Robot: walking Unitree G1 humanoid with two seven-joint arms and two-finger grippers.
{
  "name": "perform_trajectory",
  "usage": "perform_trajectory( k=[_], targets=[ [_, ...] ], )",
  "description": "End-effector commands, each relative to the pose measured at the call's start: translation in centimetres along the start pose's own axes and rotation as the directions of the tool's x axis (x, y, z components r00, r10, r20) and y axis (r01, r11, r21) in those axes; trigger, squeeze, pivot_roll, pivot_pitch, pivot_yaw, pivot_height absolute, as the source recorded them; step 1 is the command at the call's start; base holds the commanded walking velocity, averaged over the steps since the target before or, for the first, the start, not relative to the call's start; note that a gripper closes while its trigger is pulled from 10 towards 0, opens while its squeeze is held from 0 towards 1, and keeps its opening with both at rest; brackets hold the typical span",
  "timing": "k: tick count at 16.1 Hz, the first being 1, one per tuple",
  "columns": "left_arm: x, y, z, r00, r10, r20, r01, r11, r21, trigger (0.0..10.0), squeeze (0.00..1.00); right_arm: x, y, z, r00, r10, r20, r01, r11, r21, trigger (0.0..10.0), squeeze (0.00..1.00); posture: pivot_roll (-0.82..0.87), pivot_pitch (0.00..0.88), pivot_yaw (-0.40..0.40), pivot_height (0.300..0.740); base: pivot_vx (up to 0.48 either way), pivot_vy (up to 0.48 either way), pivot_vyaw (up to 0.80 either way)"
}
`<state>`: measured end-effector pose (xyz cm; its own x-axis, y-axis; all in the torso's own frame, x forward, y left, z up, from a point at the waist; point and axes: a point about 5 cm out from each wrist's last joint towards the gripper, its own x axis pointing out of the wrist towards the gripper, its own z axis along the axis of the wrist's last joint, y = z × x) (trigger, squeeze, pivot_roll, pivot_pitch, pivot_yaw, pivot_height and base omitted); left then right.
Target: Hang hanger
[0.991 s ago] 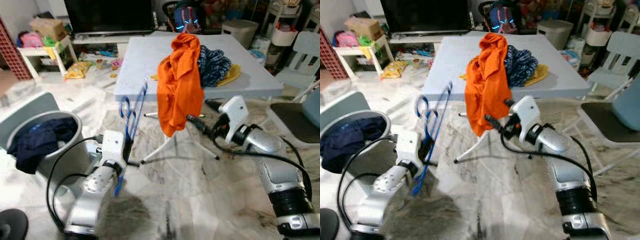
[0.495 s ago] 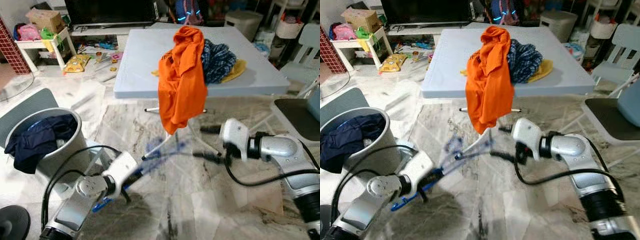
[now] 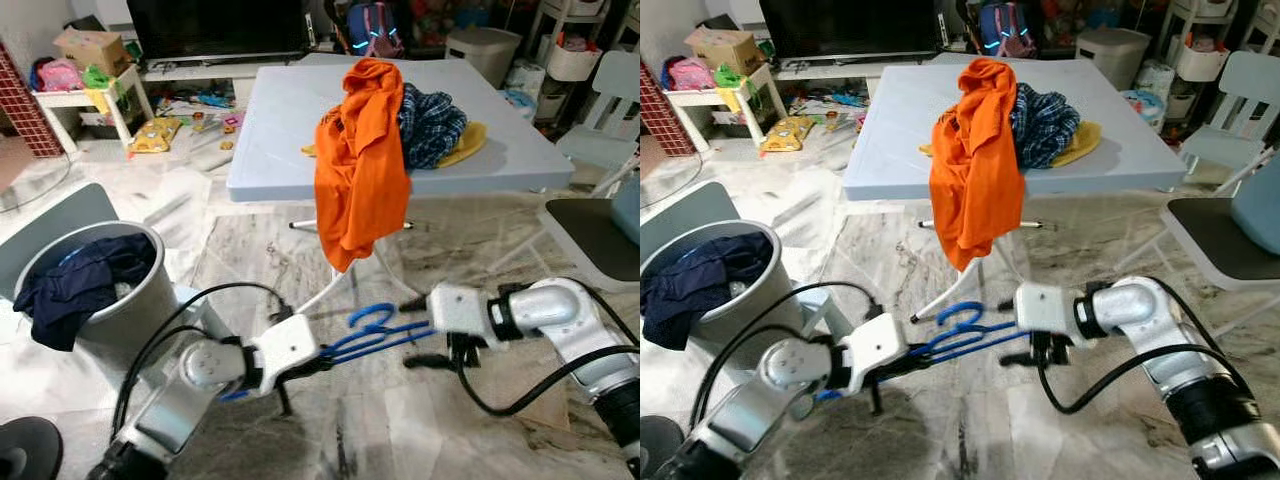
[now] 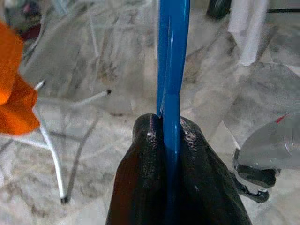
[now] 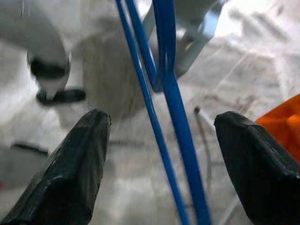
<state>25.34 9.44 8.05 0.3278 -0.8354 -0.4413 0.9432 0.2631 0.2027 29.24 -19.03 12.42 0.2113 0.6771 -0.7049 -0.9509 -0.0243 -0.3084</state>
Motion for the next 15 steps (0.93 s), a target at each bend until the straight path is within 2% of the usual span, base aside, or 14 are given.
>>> perform_trajectory(
  k=[1, 3, 4, 5, 6, 7, 8, 9, 10, 15],
  targets=[
    [0.1, 0.1, 0.3, 1.0, -0.026, 0.007, 0.025, 0.999, 0.027, 10.0, 0.0, -0.3, -0.6, 0.0, 0.999, -0.012, -0.047, 0.01, 0.999, -0.042, 10.0, 0.0, -0.15, 0.0, 0.052, 0.74, 0.0, 0.0, 0.0],
    [0.7, 0.0, 0.8, 0.998, -0.048, 0.028, 0.047, 0.998, 0.044, 10.0, 0.0, 0.3, -1.0, -0.1, 0.997, -0.048, -0.056, 0.048, 0.999, -0.01, 10.0, 0.0, -0.16, 0.0, 0.058, 0.74, 0.0, 0.0, 0.0],
    [0.9, -0.1, 0.9, 0.998, -0.056, 0.031, 0.054, 0.997, 0.047, 10.0, 0.0, 0.4, -1.0, -0.2, 0.996, -0.054, -0.074, 0.053, 0.999, -0.01, 7.3, 0.0, -0.16, 0.0, 0.062, 0.74, 0.0, 0.0, 0.0],
    [1.1, -0.1, 1.0, 0.997, -0.067, 0.037, 0.065, 0.996, 0.055, 10.0, 0.0, 0.5, -1.0, -0.5, 0.993, -0.057, -0.108, 0.055, 0.998, -0.024, 3.2, 0.0, -0.16, 0.0, 0.065, 0.74, 0.0, 0.0, 0.0],
    [1.2, -0.2, 1.0, 0.997, -0.073, 0.037, 0.071, 0.996, 0.059, 10.0, 0.0, 0.4, -1.1, -0.7, 0.991, -0.058, -0.124, 0.055, 0.998, -0.026, 1.6, 0.0, -0.16, 0.0, 0.066, 0.74, 0.0, 0.0, 0.0],
    [1.3, -0.2, 0.9, 0.996, -0.08, 0.037, 0.078, 0.995, 0.063, 10.0, 0.0, 0.2, -1.2, -0.8, 0.988, -0.053, -0.143, 0.049, 0.998, -0.031, 1.2, 0.0, -0.17, 0.0, 0.068, 0.74, 0.0, 0.0, 0.0],
    [1.4, -0.3, 0.8, 0.996, -0.084, 0.033, 0.082, 0.994, 0.066, 10.0, 0.0, -0.1, -1.2, -0.9, 0.985, -0.045, -0.164, 0.038, 0.998, -0.041, 4.0, 0.0, -0.17, 0.0, 0.068, 0.74, 0.0, 0.0, 0.0],
    [1.4, -0.3, 0.7, 0.996, -0.087, 0.027, 0.084, 0.994, 0.072, 10.0, 0.0, -0.4, -1.2, -1.1, 0.982, -0.031, -0.188, 0.022, 0.999, -0.05, 9.5, 0.0, -0.17, 0.0, 0.068, 0.74, 0.0, 0.0, 0.0],
    [1.5, -0.4, 0.6, 0.996, -0.088, 0.023, 0.086, 0.993, 0.076, 10.0, 0.0, -0.6, -1.2, -1.2, 0.979, -0.022, -0.205, 0.01, 0.998, -0.056, 10.0, 0.0, -0.17, 0.0, 0.068, 0.74, 0.0, 0.0, 0.0],
    [1.6, 0.0, -0.3, 0.998, -0.067, -0.014, 0.068, 0.994, 0.091, 10.0, 0.0, -2.3, -1.2, -2.2, 0.938, 0.042, -0.343, -0.064, 0.997, -0.052, 10.0, 0.0, -0.18, 0.0, 0.065, 0.74, 0.0, 0.0, 0.0]
  ],
)
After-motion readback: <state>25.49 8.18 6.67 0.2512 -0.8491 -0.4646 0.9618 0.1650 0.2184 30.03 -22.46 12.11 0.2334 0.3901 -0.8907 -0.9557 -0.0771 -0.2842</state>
